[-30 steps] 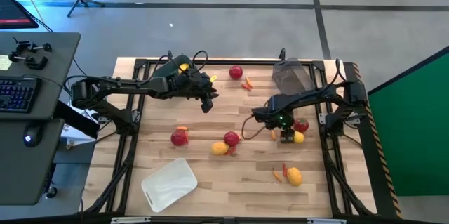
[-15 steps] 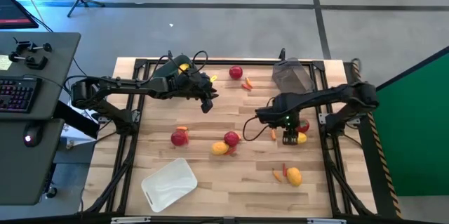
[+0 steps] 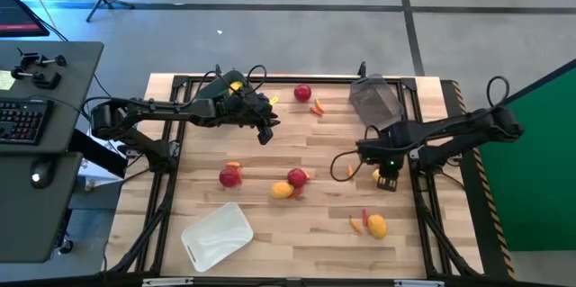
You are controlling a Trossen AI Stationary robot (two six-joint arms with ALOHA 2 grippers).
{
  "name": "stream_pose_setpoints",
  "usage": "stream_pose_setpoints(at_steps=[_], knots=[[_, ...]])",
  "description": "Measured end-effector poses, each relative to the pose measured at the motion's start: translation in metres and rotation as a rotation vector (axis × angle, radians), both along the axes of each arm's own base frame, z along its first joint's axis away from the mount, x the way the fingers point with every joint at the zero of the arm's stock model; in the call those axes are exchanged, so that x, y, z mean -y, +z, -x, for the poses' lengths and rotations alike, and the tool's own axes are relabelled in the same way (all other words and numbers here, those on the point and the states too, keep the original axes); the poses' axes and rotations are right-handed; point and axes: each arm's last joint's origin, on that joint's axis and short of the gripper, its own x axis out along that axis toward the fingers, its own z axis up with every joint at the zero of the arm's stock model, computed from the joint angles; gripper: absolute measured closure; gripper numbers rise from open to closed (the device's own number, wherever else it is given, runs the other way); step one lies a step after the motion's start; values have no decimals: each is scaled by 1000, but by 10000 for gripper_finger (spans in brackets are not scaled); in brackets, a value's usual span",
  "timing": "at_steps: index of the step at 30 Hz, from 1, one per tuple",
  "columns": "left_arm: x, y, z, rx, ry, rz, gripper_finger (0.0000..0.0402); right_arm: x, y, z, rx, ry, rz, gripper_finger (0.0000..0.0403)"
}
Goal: Sort produce into baskets
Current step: Put the yellow lemon into the blue bin
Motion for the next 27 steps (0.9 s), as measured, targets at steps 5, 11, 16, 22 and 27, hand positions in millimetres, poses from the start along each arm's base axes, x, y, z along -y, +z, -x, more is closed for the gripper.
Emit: stream_pose_setpoints(at_steps=[5,11,16,22,27], knots=[[0,0,0,1,3,3,307,0,-10,-3,-6,17,-8,271],[0,0,0,4,11,13,307,-4,-21,-9,45,89,-1,154],[0,0,0,4,11,13,307,-5,-35,-6,34,150,72,129],[0,0,0,4,11,13,307,-5,-53,1,16,147,84,132],[0,0,0,5,11,14,307,-5,-59,1,40,120,96,133]])
